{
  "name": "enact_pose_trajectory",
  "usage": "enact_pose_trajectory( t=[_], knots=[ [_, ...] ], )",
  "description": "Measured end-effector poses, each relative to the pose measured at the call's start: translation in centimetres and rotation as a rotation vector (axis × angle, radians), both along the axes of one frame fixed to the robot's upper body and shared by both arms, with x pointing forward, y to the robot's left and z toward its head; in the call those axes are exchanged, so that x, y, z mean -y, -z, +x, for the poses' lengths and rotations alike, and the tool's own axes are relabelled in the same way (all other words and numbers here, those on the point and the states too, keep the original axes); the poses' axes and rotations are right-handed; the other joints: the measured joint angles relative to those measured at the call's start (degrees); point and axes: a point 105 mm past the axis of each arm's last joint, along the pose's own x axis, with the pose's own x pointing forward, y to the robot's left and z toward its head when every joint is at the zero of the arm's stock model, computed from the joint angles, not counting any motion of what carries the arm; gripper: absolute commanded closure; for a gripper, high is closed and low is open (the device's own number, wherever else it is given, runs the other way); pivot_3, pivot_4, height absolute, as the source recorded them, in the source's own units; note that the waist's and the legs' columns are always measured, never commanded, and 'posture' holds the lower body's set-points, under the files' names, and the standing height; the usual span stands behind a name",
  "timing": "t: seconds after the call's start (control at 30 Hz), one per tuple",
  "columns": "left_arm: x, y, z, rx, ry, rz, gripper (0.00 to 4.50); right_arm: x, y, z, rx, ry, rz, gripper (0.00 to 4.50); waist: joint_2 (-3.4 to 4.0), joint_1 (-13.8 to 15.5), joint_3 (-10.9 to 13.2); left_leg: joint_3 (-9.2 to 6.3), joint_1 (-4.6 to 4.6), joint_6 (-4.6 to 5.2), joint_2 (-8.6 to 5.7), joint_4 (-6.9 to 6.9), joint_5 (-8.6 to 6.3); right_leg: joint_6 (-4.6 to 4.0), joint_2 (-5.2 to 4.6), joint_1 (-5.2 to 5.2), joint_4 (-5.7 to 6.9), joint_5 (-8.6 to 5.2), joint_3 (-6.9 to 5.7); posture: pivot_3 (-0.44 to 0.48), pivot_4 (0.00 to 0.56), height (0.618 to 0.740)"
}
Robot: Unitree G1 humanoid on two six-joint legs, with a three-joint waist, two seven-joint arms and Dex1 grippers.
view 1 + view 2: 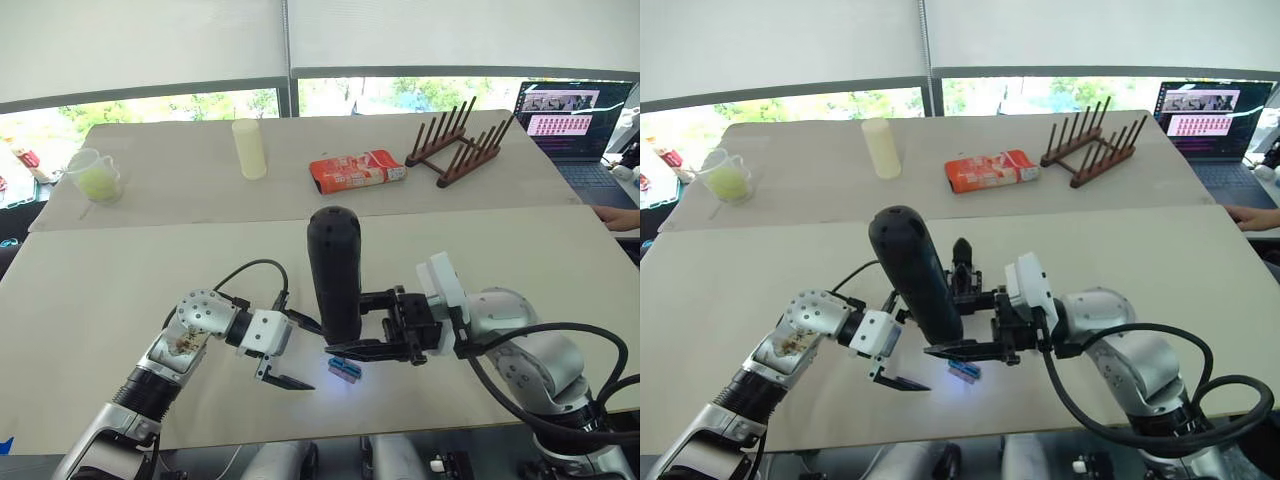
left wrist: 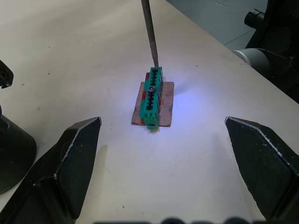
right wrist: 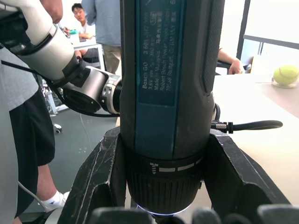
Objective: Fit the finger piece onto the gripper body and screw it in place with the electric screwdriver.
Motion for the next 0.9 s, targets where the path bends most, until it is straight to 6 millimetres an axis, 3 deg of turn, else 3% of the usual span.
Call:
enact_pose_trajectory(
  t=[0.9],
  knots=[
    [0.9,-0.5,-0.4,-0.005,0.007,-0.010,0.00,0.2,1.5,0.1,0.003,0.050,0.008,2.60,0.00,0.02,0.00,-0.01,0.04,0.00,0.01,-0.01,0.00,0.00,0.07,0.10,-0.14,0.00,0.00,0.000,0.150,0.740]
  ],
)
